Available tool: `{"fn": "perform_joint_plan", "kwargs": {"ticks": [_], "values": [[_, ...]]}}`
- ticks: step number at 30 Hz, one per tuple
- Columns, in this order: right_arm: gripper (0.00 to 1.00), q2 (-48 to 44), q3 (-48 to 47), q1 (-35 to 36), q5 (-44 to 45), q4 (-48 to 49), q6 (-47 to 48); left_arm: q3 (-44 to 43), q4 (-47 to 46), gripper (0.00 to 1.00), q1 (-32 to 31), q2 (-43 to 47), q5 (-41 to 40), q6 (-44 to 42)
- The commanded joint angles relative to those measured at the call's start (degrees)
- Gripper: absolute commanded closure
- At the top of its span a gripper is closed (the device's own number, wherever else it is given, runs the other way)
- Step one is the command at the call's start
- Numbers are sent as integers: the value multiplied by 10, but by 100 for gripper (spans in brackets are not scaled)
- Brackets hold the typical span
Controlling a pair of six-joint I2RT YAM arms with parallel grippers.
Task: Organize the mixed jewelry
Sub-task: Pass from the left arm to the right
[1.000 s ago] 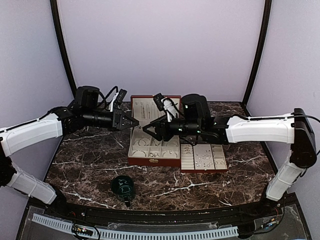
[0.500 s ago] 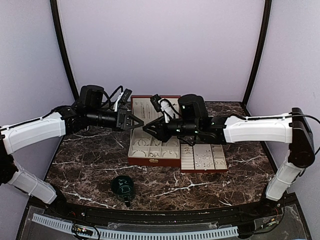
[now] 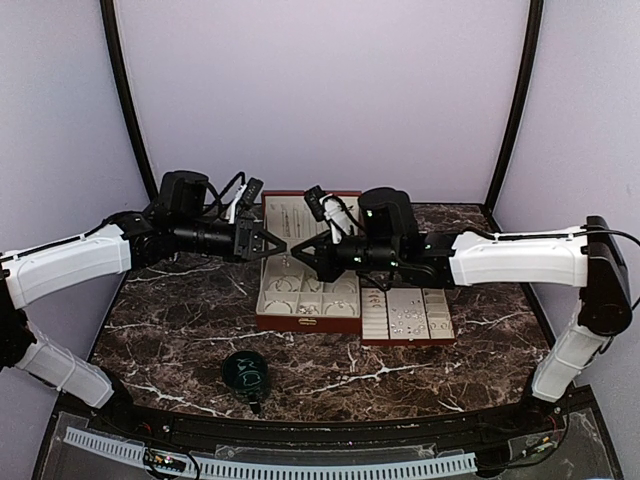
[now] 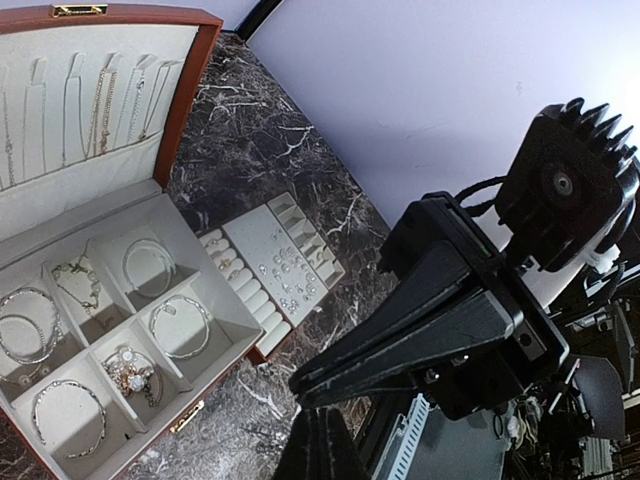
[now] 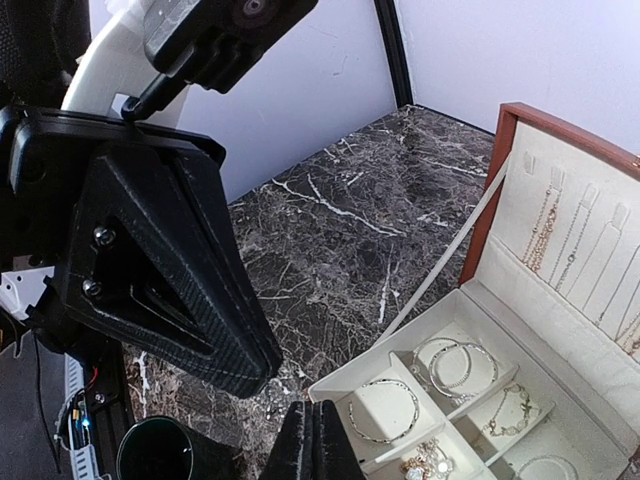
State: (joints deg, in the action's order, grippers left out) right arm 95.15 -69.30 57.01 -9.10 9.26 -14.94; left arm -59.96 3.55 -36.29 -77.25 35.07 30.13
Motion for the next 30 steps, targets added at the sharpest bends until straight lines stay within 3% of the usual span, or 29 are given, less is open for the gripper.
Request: {"fn": "perform_joint_plan", "kwargs": {"ticks": [1,6,12,30], "values": [[100,-33,15,3,15,15,-7,-6,10,100,-4,19,-13,-16],[100,-42,26,3,-7,16,0,-5,9,100,-4,19,2,-18],[85,-25,23,3,-25,22,8,-8,10,100,-4,18,20,-20],[83,11,1,4,-39,31,19,-12,10,100,-4,17,42,-17]]}}
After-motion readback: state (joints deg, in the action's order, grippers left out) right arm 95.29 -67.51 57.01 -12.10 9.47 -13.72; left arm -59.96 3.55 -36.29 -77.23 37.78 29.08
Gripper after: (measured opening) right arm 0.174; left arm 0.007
